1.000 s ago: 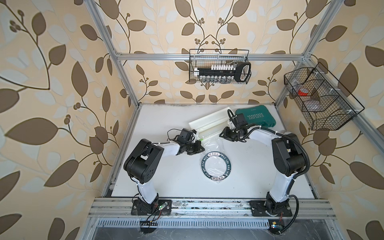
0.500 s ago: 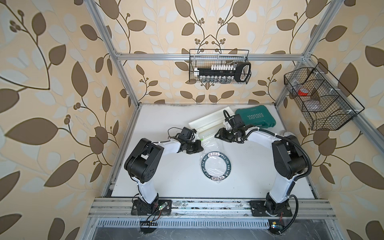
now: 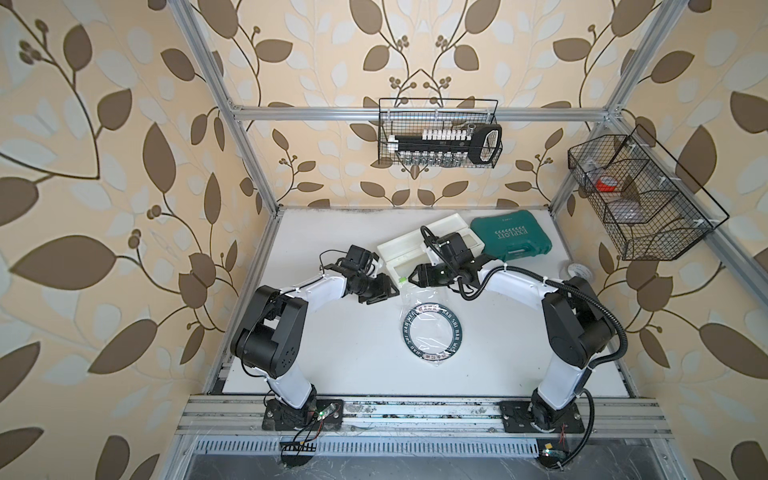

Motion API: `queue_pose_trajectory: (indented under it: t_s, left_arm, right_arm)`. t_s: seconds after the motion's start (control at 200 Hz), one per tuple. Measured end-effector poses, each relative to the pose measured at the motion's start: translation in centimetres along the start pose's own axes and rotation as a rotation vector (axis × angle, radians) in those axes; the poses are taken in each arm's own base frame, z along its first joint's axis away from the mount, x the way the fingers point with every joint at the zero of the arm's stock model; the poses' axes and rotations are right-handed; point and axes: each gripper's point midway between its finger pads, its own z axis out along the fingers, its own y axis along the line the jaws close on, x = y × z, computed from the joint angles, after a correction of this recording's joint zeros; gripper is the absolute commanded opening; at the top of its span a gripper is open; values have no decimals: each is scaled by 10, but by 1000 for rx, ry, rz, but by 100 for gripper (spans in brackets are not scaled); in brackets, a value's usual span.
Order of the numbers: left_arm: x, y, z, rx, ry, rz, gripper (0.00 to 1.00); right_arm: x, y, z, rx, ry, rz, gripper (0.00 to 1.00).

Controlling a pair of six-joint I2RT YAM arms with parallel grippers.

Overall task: Wrap the plate with plastic wrap
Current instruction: Tear off the plastic wrap from the plastic wrap cutting box.

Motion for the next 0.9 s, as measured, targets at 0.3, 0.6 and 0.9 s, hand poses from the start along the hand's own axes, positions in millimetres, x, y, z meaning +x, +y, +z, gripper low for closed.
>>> queue_pose_trajectory:
  t_s: [0.3,0.6,0.9]
  left_arm:
    - [-62,-19,-1,34,-90,4,56]
    - [-68,-2,25,27,-57,-60,43]
    - [-95,-4,30,35,-90,-84,27]
  right_arm:
    - [13,20,9,7,12,-115,63]
    - [20,21,35,64,40,-194,43]
    - [29,16,52,152,53,-265,4]
